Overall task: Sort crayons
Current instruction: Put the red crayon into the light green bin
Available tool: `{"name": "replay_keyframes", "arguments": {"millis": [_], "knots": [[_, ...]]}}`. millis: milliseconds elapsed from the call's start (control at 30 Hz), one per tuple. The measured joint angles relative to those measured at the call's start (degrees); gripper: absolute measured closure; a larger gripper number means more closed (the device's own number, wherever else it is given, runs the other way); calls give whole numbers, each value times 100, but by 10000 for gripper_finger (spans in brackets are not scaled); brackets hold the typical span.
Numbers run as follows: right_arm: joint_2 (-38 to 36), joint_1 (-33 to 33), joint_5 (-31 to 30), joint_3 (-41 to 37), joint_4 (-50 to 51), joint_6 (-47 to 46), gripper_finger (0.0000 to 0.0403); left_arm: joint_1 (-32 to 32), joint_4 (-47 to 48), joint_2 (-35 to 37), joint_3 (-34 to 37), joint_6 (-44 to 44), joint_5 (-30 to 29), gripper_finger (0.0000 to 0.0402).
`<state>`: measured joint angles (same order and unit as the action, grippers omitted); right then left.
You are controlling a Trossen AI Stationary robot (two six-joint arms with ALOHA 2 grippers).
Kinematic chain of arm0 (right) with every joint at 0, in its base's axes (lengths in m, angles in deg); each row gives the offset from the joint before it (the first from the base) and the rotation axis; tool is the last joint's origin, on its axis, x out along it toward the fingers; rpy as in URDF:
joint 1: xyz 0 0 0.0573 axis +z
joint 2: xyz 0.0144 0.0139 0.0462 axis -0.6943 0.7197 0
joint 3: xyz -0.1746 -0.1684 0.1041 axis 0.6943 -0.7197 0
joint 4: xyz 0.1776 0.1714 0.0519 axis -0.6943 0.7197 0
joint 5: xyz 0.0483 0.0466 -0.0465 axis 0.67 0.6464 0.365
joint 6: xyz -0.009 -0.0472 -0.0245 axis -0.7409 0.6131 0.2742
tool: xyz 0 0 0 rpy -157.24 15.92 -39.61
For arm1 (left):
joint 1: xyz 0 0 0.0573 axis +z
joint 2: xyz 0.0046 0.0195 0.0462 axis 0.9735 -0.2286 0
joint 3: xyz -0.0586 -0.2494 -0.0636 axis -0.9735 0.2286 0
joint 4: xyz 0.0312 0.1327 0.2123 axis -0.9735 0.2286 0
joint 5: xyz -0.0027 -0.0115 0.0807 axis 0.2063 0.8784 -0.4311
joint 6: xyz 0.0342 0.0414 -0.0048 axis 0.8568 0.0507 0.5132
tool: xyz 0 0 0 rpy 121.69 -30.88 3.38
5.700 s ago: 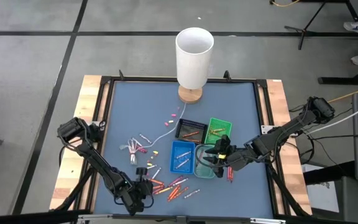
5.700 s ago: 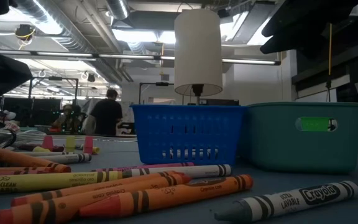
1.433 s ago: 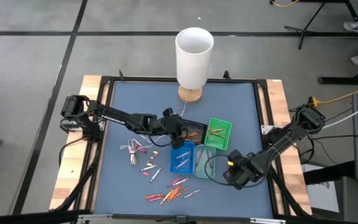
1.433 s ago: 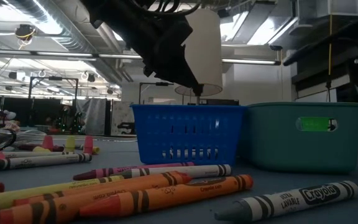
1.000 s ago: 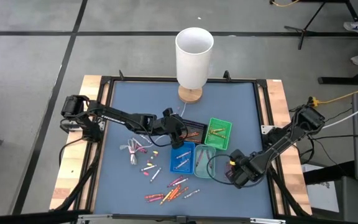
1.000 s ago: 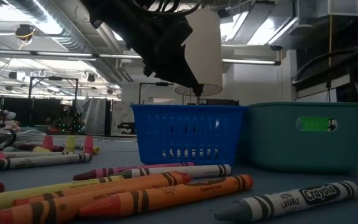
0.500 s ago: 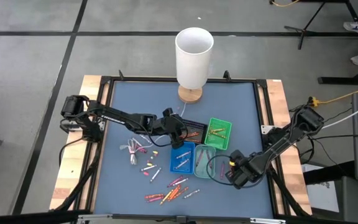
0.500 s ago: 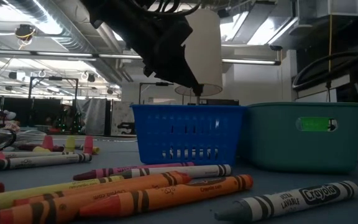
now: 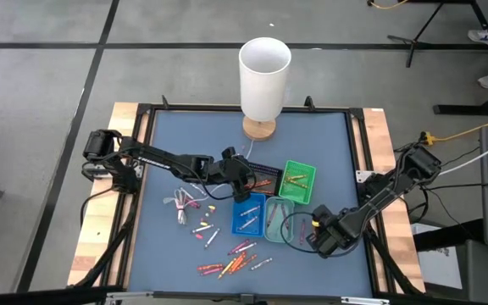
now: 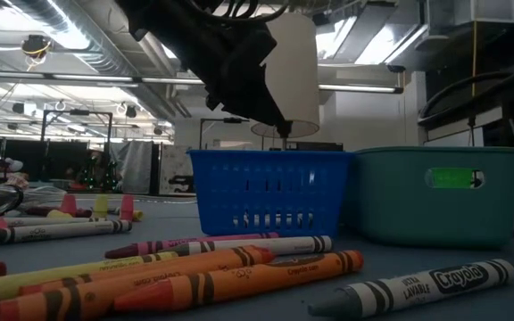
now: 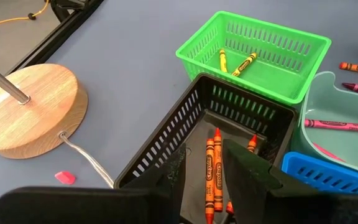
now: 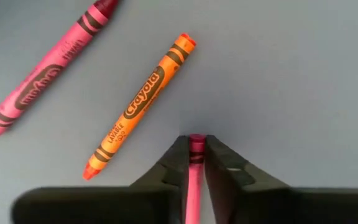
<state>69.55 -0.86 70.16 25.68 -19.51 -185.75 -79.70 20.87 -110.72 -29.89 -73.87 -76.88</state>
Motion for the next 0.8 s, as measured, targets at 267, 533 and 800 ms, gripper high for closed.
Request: {"name": "replay_keyframes", "arguments": {"millis": [267, 533, 800], "knots": [[-39, 0, -69, -6, 26, 63, 393, 2, -1, 0, 0, 6, 0, 312], [-435, -2, -224, 245, 116, 375, 383, 2, 0, 0, 0, 11, 0, 312], [-691, 0, -1546, 885, 81, 827, 385, 1, -2, 0, 0, 16, 1, 312]]}}
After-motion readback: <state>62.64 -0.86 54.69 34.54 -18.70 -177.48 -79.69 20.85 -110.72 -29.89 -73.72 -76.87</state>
